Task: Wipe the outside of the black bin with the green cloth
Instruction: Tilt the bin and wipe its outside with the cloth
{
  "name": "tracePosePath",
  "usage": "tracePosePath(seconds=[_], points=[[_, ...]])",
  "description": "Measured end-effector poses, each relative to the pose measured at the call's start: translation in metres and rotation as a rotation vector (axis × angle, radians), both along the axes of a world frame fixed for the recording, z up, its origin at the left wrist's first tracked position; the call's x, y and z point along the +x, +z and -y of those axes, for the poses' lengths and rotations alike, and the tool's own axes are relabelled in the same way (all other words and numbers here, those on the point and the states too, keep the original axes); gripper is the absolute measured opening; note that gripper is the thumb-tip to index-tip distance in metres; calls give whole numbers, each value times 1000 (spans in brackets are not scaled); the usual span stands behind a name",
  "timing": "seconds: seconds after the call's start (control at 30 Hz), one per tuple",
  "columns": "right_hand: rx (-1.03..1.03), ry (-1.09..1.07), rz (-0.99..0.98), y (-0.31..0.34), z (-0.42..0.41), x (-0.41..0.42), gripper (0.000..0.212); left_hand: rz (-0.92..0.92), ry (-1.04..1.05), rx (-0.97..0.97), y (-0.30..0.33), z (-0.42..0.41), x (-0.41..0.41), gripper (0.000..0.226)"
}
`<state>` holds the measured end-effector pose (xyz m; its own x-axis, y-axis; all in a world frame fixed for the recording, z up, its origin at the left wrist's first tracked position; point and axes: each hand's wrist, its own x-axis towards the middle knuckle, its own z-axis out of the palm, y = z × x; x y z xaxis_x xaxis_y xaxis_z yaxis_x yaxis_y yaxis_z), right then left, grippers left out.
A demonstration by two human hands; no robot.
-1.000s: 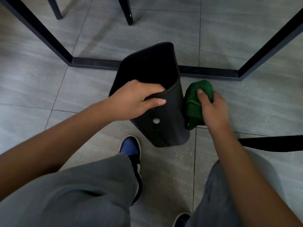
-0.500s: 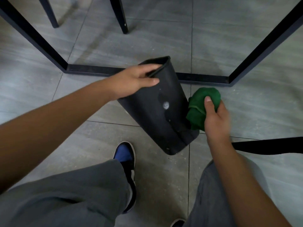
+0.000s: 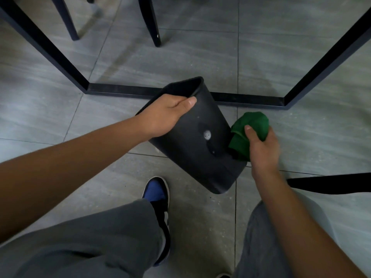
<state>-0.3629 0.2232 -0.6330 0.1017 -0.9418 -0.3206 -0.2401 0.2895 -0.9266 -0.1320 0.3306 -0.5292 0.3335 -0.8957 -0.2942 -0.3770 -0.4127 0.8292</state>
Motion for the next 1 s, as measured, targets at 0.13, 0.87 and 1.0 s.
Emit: tracePosePath(seconds=[0.13, 0.87, 1.0], points=[[77, -204, 85, 1, 18, -6, 23, -135, 167, 60, 5, 2, 12, 37], [-52, -52, -164, -7, 1, 10, 52, -502, 513, 181, -18, 5, 1, 68], [-77, -38, -148, -5, -11, 10, 38, -519, 500, 224, -16, 8, 0, 70]])
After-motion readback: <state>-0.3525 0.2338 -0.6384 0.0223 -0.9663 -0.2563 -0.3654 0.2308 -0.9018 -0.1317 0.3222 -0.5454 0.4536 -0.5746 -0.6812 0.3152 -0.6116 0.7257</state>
